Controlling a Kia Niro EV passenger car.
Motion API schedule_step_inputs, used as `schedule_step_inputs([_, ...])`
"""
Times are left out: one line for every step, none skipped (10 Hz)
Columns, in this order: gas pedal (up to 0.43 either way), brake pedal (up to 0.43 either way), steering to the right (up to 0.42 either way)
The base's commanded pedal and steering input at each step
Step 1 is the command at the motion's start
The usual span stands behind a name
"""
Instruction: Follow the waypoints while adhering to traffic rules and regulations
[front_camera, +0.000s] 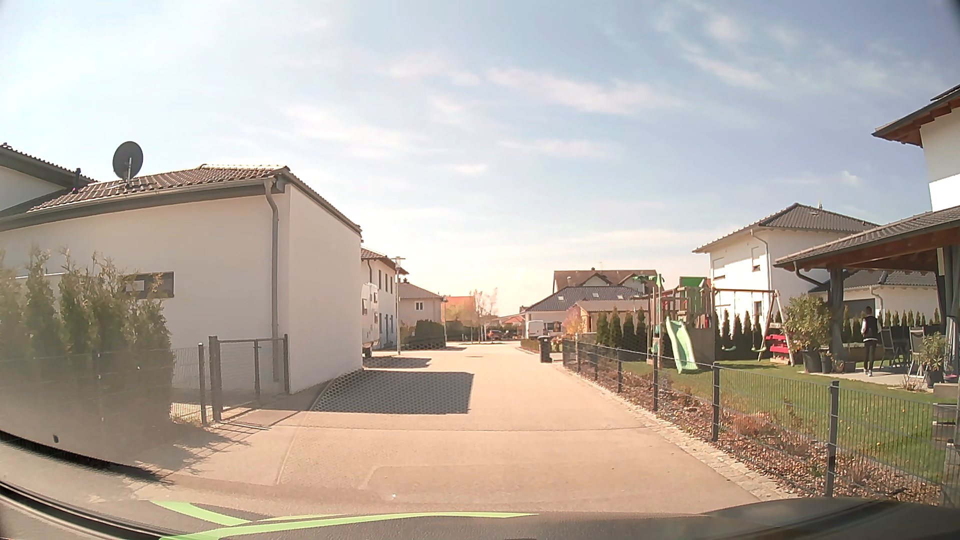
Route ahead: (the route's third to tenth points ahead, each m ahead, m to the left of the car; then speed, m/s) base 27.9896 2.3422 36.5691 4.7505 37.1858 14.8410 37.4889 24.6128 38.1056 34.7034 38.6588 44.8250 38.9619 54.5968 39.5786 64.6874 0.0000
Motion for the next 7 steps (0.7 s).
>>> schedule_step_inputs([0.000,0.433,0.000])
schedule_step_inputs([0.000,0.433,0.000])
schedule_step_inputs([0.000,0.427,0.000])
schedule_step_inputs([0.000,0.427,0.000])
schedule_step_inputs([0.000,0.427,0.000])
schedule_step_inputs([0.000,0.427,0.000])
schedule_step_inputs([0.000,0.421,0.000])
